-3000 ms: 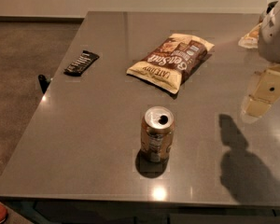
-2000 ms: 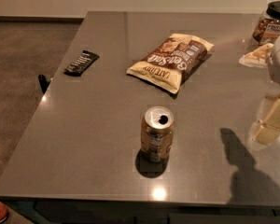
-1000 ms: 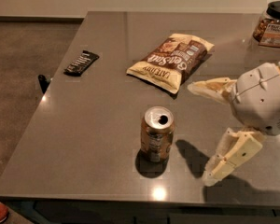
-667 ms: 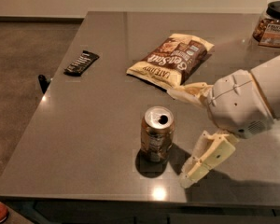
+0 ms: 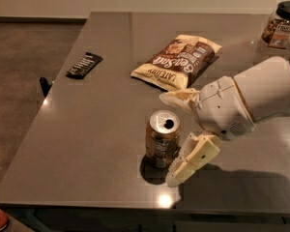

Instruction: Knock orange can over

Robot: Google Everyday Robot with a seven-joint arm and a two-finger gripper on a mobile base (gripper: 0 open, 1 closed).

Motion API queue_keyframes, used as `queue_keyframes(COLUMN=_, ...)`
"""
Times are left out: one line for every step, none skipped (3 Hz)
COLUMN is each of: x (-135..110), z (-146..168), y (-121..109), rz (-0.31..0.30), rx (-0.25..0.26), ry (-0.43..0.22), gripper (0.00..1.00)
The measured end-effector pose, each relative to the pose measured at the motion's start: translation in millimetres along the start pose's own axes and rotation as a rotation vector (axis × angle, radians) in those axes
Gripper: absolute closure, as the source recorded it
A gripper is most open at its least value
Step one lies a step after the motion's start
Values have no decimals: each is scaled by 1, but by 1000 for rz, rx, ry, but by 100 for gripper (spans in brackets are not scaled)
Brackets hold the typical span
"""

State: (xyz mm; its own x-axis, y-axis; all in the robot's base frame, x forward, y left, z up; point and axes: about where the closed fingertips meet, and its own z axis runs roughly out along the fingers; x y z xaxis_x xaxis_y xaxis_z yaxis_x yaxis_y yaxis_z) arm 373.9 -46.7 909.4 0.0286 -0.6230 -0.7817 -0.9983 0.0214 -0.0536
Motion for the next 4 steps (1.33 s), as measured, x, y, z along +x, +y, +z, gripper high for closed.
queue_keyframes(x=2, z=8, y=-6, rz=30, rx=1, ry=-5, gripper=25)
queue_keyframes(x=4, z=9, y=-8, rz=49, rx=5, ry=-11, gripper=49)
queue_keyframes(x=-1, z=-2, y=-14, rz=51, rx=38, ry=16, gripper=72)
queue_keyframes(x=-15, z=-25, y=-25, rz=41, rx=101, ry=105, gripper=95)
